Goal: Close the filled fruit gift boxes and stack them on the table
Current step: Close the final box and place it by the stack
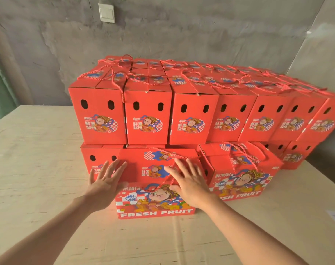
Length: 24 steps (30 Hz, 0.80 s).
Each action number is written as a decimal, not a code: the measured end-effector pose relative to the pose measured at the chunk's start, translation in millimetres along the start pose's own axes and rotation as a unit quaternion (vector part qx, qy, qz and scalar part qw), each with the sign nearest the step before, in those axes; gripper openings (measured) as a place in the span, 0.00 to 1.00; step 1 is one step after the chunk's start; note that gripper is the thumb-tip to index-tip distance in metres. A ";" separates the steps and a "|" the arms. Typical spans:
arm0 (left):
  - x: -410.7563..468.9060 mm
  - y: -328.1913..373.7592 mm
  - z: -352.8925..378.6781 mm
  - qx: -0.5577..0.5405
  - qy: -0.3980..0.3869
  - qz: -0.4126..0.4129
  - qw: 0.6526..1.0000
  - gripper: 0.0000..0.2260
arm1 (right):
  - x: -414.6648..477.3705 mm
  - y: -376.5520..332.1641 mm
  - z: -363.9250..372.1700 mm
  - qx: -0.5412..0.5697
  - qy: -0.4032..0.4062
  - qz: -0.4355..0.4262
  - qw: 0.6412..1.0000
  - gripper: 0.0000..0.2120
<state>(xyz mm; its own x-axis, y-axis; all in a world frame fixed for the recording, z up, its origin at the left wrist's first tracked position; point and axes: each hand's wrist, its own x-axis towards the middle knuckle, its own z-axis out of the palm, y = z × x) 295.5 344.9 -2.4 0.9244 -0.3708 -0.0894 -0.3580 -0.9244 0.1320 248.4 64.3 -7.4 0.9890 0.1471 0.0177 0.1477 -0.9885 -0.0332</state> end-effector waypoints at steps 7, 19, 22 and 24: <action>-1.4 17.4 -1.6 0.052 0.087 0.060 0.993 0.48 | -0.9 -0.6 4.5 -0.032 0.042 -0.019 0.998 0.29; 5.9 33.3 -10.9 0.111 0.033 0.015 0.993 0.60 | -1.6 2.1 -5.5 0.036 0.017 -0.012 0.999 0.30; 5.1 45.9 -10.3 0.064 0.061 0.027 0.996 0.55 | -7.2 2.6 -7.2 0.074 0.030 0.012 0.997 0.29; 12.9 52.2 -10.3 0.020 0.089 0.025 0.996 0.54 | -10.8 3.8 -8.1 0.047 0.035 0.011 0.998 0.28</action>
<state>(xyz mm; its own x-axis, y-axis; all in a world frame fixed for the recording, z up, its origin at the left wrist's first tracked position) 290.1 292.7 13.5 0.9128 -0.3977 0.0930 -0.4056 -0.9095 0.0916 238.1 58.7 0.3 0.9892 0.1189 0.0856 0.1293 -0.9833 -0.1281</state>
